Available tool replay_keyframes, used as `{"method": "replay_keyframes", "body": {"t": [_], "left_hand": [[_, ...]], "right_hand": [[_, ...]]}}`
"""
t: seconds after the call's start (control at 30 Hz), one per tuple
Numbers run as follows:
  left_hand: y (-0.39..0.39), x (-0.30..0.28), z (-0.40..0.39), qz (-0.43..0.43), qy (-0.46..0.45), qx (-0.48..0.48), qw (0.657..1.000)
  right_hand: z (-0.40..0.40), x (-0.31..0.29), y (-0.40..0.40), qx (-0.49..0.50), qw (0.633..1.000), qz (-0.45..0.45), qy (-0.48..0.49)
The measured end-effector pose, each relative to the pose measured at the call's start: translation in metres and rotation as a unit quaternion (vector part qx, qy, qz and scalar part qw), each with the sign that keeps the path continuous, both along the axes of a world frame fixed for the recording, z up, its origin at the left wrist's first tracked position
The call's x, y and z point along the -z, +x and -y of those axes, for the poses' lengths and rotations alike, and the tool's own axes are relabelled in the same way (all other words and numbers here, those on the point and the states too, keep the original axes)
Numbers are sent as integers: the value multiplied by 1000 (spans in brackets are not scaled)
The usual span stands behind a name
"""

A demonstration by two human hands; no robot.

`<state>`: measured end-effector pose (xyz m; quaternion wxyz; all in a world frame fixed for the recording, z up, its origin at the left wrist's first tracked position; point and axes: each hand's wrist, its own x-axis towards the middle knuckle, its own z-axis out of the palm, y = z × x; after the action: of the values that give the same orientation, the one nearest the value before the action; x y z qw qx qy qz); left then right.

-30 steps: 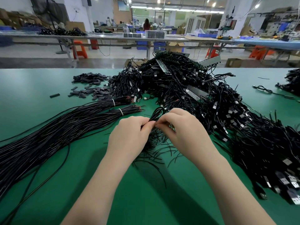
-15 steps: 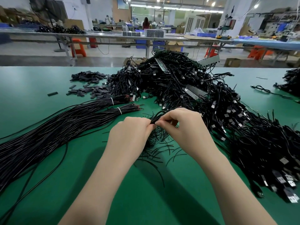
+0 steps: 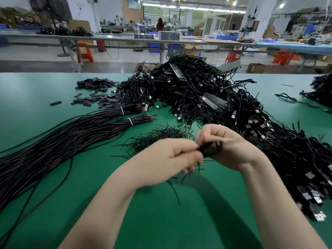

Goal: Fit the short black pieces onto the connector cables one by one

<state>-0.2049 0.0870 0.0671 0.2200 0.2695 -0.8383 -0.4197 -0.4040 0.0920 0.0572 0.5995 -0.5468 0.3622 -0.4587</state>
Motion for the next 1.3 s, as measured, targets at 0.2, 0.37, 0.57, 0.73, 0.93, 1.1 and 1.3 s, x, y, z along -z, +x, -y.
{"method": "replay_keyframes", "body": {"t": [0.2, 0.37, 0.57, 0.73, 0.93, 1.1, 1.3], "left_hand": [[-10, 10, 9, -236, 182, -202, 933], [-10, 14, 12, -196, 100, -265, 939], [-8, 11, 13, -212, 98, -273, 933], [-7, 10, 12, -214, 133, -253, 934], [-5, 10, 12, -212, 184, -202, 938], [-1, 11, 15, -211, 201, -189, 938], [3, 10, 17, -229, 251, -153, 928]], "right_hand": [[9, 2, 42, 223, 961, -36, -158], [1, -4, 58, 276, 941, -84, -177], [-1, -5, 61, 242, 959, -35, -144], [-2, -4, 57, 193, 973, -22, -127], [0, 0, 56, 192, 974, 32, -118], [2, 3, 55, 179, 977, 42, -109], [1, 2, 57, 175, 975, 54, -128]]}}
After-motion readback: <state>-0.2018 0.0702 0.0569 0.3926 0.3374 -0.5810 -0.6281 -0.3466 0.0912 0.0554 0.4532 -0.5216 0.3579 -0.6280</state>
